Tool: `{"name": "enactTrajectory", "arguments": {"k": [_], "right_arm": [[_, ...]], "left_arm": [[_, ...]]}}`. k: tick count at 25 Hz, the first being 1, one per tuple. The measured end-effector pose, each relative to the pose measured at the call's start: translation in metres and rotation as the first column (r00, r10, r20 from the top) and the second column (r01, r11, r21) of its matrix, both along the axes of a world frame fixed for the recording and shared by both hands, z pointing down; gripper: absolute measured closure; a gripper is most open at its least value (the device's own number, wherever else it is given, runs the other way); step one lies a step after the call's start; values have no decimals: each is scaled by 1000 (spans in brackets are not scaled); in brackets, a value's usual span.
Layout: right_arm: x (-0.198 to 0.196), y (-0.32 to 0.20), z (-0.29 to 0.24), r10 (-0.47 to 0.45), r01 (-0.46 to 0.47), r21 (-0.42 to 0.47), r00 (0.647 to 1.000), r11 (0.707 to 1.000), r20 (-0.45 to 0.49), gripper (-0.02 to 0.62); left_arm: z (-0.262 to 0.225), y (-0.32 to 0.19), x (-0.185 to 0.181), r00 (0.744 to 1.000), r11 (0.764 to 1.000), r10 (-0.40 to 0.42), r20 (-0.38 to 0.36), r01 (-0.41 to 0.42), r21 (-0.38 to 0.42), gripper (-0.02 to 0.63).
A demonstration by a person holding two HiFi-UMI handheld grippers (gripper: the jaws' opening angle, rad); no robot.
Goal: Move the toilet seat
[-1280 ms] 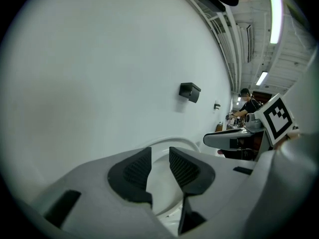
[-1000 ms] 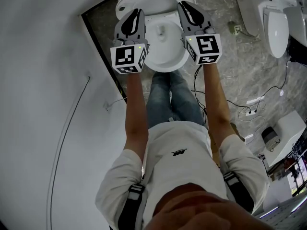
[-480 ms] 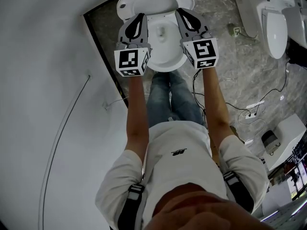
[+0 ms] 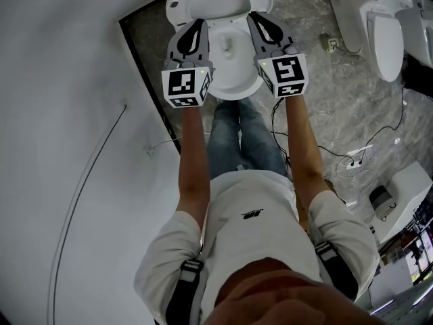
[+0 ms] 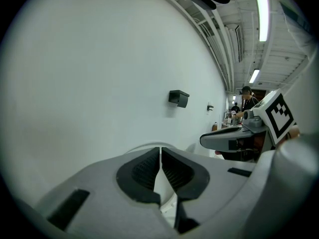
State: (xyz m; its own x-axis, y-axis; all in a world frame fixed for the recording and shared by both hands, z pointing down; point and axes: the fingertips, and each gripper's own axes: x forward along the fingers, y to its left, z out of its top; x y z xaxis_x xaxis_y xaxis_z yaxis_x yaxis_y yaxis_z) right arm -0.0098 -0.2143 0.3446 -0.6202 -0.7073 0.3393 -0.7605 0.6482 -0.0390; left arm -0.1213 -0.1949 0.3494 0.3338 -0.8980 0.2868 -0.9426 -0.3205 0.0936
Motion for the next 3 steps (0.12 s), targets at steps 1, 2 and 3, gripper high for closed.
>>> {"name": "enactTrajectory", "arguments": {"k": [1,2,3], "right_arm": [[1,1,-1,0,0,1,1000,1000,0,557],[2,1,-2,0,0,2,1000,1000,0,557],[3,2,-3,-1,1,4,1000,1000,0,557]], "left_arm": [[-1,1,1,1000,1000,0,0,0,0,569],[-2,1,2,1000,1000,1,0,-1,1,569],[-3,2,3,1000,1000,1,0,-1,1,569]]}}
